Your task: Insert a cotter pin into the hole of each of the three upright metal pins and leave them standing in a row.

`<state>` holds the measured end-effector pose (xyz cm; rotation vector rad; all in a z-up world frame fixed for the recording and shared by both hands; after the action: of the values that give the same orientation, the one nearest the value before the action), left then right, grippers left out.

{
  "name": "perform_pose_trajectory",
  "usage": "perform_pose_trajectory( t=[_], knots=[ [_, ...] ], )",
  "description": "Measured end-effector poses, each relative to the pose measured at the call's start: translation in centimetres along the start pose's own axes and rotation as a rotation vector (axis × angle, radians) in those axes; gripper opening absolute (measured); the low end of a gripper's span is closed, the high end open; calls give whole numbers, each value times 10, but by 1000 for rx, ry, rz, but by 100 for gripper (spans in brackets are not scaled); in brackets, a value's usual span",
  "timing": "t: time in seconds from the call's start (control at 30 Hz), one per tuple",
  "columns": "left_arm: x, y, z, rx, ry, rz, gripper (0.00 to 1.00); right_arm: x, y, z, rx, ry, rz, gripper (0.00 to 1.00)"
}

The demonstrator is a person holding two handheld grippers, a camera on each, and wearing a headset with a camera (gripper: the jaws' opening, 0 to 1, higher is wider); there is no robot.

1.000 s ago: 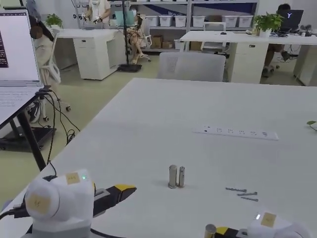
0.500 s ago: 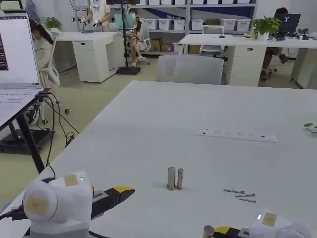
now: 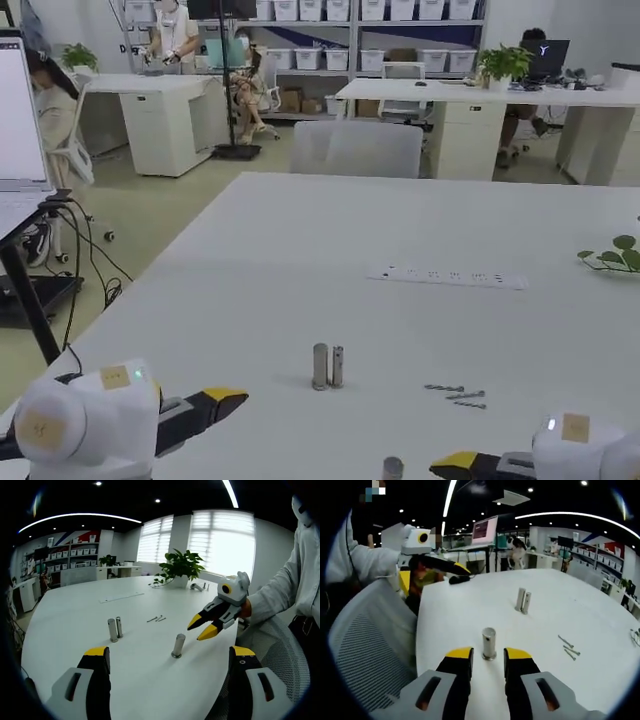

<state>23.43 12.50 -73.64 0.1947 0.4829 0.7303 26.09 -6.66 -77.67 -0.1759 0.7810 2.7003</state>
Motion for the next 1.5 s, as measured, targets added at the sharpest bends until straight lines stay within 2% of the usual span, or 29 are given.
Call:
perform_pose_trajectory(
  t=[0.37,0.67,0.9,1.23,1.5],
  knots=[
    [-3,-9,0,9,-6,-16,99,0,10,10,-23,-8,3,25],
    [-1,-11,-2,13,-2,-15,99,2,0,14,-22,0,6,19],
    [1,-11,-1,15,-5,-17,99,6,1,9,-10,9,30,19],
    [9,-9,-7,32,-9,-31,99,12,21,5,-3,10,31,19],
    [4,-9,-1,23,-21,-60,99,11,15,8,-6,2,15,19]
  ],
)
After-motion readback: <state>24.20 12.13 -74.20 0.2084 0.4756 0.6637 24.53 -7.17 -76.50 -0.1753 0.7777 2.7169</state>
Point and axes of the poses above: the centre of the closed fingertips' face, and the gripper's own axes: y roughly backward along the fingers, x roughly to its left, z roughly out of its top, the point moved 5 cm from there along y, roughly backward along the fingers, and after that the axes turned 13 degrees about y, right-handed, at the moved point
